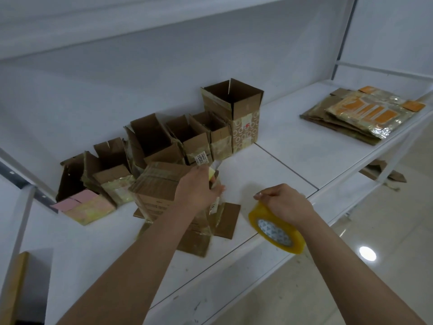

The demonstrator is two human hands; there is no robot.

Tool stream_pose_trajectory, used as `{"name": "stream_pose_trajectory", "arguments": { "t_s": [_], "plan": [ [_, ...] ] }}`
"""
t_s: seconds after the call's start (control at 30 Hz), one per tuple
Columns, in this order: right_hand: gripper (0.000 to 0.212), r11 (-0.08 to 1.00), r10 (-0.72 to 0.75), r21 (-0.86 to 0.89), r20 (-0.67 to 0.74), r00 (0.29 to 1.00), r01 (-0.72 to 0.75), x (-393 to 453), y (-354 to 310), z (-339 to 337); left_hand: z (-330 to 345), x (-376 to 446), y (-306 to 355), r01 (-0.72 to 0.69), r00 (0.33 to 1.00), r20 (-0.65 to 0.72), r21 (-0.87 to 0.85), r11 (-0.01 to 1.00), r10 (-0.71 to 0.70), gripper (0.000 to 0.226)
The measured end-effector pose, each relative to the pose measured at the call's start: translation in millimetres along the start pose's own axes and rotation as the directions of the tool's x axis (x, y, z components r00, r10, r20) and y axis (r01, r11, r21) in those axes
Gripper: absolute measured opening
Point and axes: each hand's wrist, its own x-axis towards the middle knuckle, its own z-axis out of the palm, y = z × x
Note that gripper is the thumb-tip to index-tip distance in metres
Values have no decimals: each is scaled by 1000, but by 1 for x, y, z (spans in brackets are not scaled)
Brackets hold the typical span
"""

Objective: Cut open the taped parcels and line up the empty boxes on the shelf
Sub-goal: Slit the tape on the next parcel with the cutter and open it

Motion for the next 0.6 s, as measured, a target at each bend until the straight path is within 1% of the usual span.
{"name": "stream_pose_trajectory", "arguments": {
  "t_s": [0.07,0.13,0.2,0.23,0.3,0.37,0.43,0.5,0.53,0.6],
  "plan": [
    [26,999,-11,-37,0,1000,11,0,-3,3,3,0,9,23,1000,-14,118,993,-21,31],
    [26,1000,-17,-17,-2,1000,16,1,-5,6,6,-1,16,50,999,-12,256,965,-48,44],
    [26,999,-17,35,-6,1000,17,1,-6,7,9,-3,22,53,998,1,368,928,-58,63],
    [26,999,-19,47,-9,1000,19,1,-7,8,10,-5,24,42,999,4,404,914,-47,69],
    [27,999,-23,43,-13,1000,24,1,-7,9,11,-9,27,18,1000,-4,432,902,-18,70],
    [28,998,-19,52,-22,1000,20,0,-6,10,11,-11,26,15,1000,-29,389,921,-4,65],
    [29,998,-12,62,-44,999,14,0,-4,9,9,-12,24,40,998,-64,266,963,-23,62],
    [29,998,-12,58,-62,998,15,-1,-4,10,7,-15,21,86,993,-88,131,988,-75,70],
    [29,998,-15,52,-67,998,19,-1,-4,10,7,-15,21,112,990,-97,99,989,-102,73],
    [29,998,-20,50,-62,998,24,-1,-6,9,7,-16,22,139,987,-91,84,987,-131,67]
  ]
}}
